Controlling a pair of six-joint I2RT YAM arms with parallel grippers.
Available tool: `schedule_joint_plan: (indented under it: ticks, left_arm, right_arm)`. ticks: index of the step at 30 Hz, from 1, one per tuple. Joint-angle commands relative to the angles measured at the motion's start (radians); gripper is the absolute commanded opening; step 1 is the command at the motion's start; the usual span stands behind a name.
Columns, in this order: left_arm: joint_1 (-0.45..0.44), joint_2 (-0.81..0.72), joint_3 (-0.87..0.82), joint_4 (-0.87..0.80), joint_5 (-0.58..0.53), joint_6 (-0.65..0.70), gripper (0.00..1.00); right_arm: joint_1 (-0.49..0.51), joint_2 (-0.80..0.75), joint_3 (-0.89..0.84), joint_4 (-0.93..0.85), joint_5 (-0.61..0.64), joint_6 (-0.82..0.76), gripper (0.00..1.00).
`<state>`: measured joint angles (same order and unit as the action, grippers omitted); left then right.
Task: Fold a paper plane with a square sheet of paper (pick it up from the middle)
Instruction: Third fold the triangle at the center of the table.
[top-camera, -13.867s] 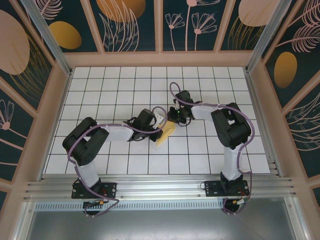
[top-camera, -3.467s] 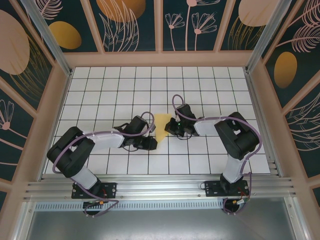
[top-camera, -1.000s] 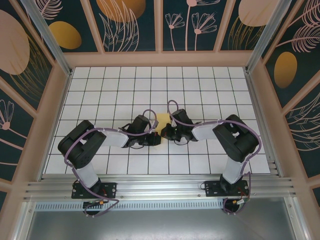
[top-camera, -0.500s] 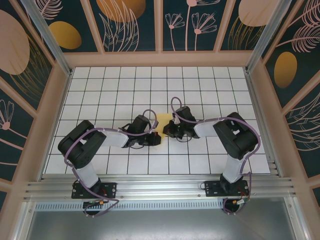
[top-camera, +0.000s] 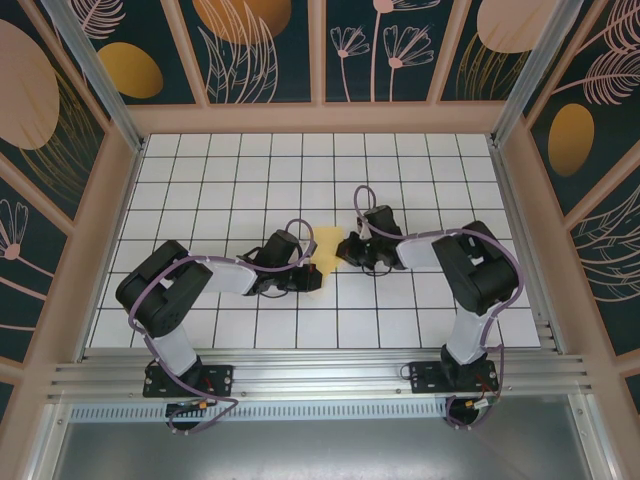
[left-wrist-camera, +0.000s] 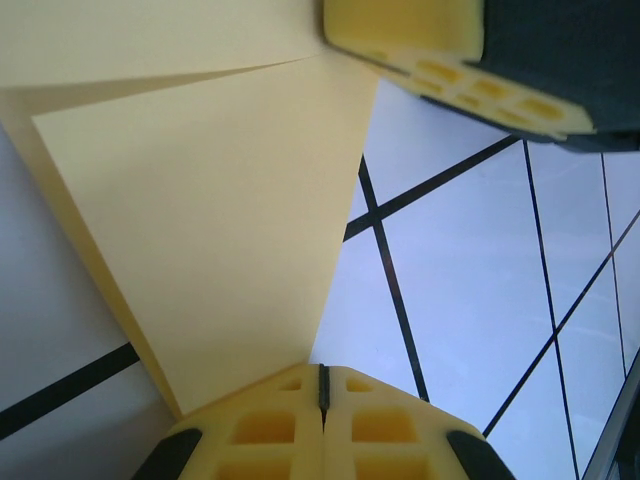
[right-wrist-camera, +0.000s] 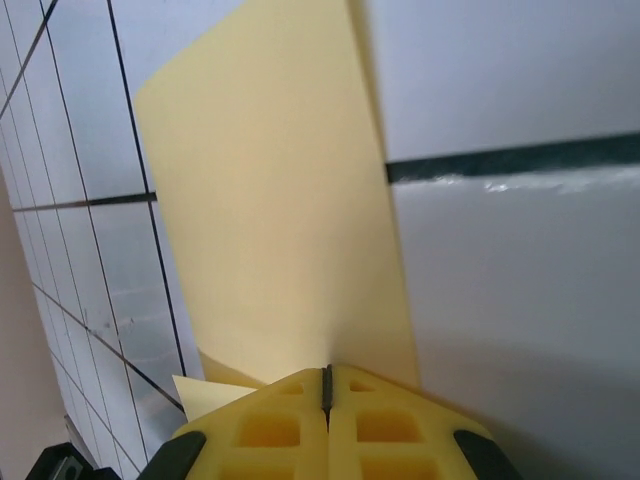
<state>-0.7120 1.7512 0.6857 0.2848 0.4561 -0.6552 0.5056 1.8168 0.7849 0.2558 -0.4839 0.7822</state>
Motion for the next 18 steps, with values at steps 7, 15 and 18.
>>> schedule_joint_plan:
  ticks: [7, 15, 18]
  left_arm:
    - [0.002, 0.045, -0.031, -0.115, -0.018, 0.032, 0.02]
    - [0.002, 0.04, -0.026, -0.118, -0.014, 0.031, 0.03]
    - [0.002, 0.037, -0.024, -0.118, -0.013, 0.031, 0.03]
  right_arm:
    - [-0.058, -0.003, 0.025, -0.036, 0.064, -0.051, 0.08]
    - [-0.024, -0.111, 0.044, -0.059, 0.04, -0.063, 0.1]
    - [0.015, -0.109, 0.046, -0.052, 0.029, -0.056, 0.1]
